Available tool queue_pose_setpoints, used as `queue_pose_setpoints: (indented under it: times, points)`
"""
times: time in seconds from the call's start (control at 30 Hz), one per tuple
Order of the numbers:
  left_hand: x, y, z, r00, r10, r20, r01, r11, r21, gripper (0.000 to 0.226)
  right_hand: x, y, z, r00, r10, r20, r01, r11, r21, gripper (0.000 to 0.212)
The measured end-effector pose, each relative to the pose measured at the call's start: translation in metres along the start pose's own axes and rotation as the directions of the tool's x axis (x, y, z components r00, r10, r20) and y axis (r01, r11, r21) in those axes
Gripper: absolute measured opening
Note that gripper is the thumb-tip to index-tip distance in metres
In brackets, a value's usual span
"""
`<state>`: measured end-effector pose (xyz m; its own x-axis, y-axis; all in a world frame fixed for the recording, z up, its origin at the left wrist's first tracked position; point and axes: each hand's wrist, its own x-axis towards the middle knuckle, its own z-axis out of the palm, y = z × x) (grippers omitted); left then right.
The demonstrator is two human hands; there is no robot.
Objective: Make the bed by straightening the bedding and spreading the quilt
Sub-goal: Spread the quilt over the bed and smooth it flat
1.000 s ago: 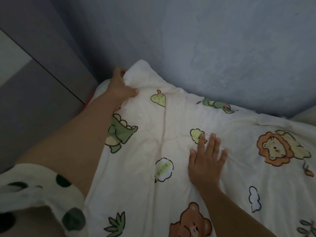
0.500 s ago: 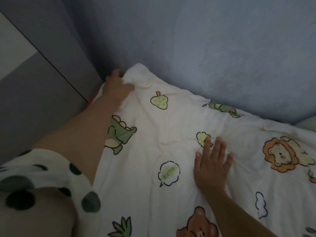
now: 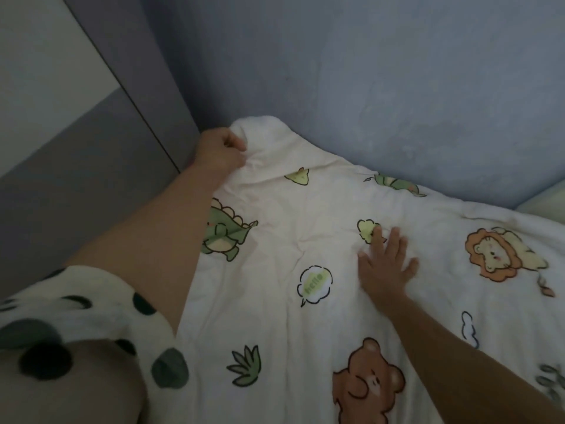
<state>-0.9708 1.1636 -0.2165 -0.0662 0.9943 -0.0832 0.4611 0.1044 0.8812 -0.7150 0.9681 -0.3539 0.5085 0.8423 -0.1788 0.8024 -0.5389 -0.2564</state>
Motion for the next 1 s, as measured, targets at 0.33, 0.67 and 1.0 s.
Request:
queue_pose_setpoints:
  times: [0.33, 0.67, 1.0]
  points:
    - [0.013, -0.001, 0.004, 0.983, 0.124, 0.133, -0.181, 0.744, 0.643, 0.062, -0.012, -0.146, 0.036, 0.957, -0.277, 0.089, 0.274, 0.960, 0.049, 0.060]
    - [0.063, -0.077, 0.005, 0.928, 0.242, 0.283, -0.363, 0.422, 0.831, 0.073, -0.011, -0.152, 0.069, 0.961, -0.245, -0.127, 0.225, 0.962, -0.154, 0.063]
    - [0.054, -0.071, 0.013, 0.854, 0.518, -0.047, -0.228, 0.453, 0.862, 0.046, -0.010, -0.154, 0.067, 0.958, -0.254, -0.135, 0.229, 0.957, -0.176, 0.062]
